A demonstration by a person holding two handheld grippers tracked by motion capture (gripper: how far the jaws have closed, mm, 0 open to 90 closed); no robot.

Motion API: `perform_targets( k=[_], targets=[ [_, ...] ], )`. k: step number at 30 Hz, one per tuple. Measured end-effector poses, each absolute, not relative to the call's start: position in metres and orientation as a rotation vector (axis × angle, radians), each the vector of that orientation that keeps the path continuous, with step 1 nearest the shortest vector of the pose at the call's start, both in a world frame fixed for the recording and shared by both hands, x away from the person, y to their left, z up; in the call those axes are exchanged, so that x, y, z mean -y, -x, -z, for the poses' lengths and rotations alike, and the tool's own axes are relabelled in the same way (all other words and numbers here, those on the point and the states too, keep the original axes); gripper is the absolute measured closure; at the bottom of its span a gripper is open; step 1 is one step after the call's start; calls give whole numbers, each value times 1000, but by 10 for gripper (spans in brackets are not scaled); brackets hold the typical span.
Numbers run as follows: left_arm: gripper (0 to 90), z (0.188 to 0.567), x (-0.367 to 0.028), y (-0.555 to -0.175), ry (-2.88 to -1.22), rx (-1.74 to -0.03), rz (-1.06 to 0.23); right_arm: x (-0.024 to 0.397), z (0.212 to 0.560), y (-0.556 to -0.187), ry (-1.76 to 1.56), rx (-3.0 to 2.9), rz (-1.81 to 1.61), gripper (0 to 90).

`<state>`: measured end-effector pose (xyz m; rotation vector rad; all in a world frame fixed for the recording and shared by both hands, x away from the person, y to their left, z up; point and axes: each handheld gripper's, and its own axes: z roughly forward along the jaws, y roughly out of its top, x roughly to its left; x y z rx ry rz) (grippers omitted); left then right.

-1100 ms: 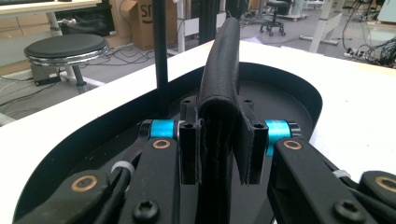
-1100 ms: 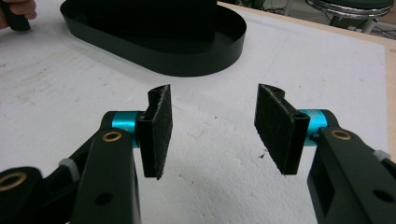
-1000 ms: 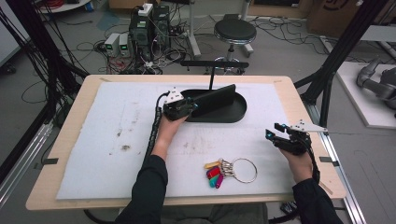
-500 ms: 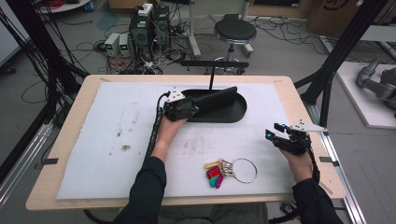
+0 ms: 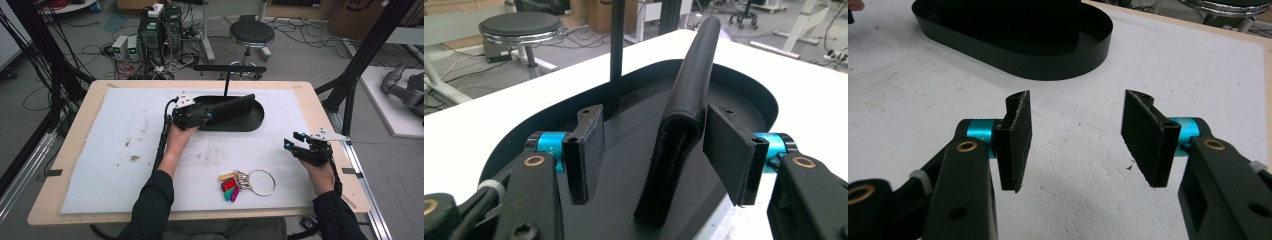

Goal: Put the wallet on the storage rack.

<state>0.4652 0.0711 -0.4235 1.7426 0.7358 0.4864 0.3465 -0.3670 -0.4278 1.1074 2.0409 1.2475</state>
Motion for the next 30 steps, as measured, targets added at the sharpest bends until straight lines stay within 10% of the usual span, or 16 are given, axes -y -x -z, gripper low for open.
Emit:
perform_targets(
  k=[30],
  targets=[
    [323, 409, -171, -365, -1735, -774, -516, 367, 427, -345, -1122, -2052, -1252, 443]
  ],
)
